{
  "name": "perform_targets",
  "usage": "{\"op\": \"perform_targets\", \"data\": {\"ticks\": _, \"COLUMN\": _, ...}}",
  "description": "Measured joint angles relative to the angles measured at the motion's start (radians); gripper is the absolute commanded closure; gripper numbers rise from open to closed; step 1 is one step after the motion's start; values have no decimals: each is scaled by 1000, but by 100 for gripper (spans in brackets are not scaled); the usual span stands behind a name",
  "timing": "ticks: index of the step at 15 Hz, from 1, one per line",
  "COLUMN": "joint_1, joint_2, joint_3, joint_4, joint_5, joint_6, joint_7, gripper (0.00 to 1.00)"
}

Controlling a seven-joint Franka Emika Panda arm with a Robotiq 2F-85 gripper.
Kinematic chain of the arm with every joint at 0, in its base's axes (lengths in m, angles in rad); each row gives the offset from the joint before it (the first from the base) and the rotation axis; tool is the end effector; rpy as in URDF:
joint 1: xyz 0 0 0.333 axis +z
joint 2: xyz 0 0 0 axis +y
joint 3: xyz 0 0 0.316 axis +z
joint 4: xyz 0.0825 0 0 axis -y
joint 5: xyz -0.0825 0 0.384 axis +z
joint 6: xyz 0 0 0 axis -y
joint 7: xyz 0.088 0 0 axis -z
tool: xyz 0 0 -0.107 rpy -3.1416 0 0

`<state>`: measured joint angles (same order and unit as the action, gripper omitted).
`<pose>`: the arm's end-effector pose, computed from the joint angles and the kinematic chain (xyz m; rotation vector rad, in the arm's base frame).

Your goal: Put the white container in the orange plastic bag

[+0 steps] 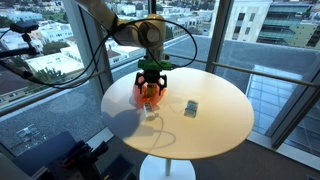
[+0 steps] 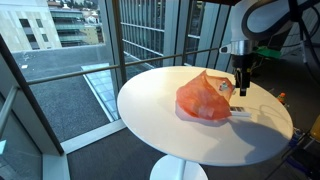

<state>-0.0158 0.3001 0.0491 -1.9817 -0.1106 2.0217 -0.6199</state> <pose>0.5747 0.0120 0.2967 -2.9164 -1.0880 0.4237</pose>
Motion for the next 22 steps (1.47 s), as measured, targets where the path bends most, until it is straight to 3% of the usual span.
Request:
{"op": "perform_targets", "data": {"ticks": 8, "joint_1": -78, "joint_2": -17, "joint_3": -11, "joint_4": -140, "joint_5": 4, "joint_6": 147, "joint_7": -84, "gripper": 0}}
{"op": "perform_targets", "data": {"ticks": 22, "joint_1": -84, "joint_2": -2, "joint_3": -11, "joint_4": -243, "joint_5": 3, "joint_6": 263, "joint_7": -114, "gripper": 0}}
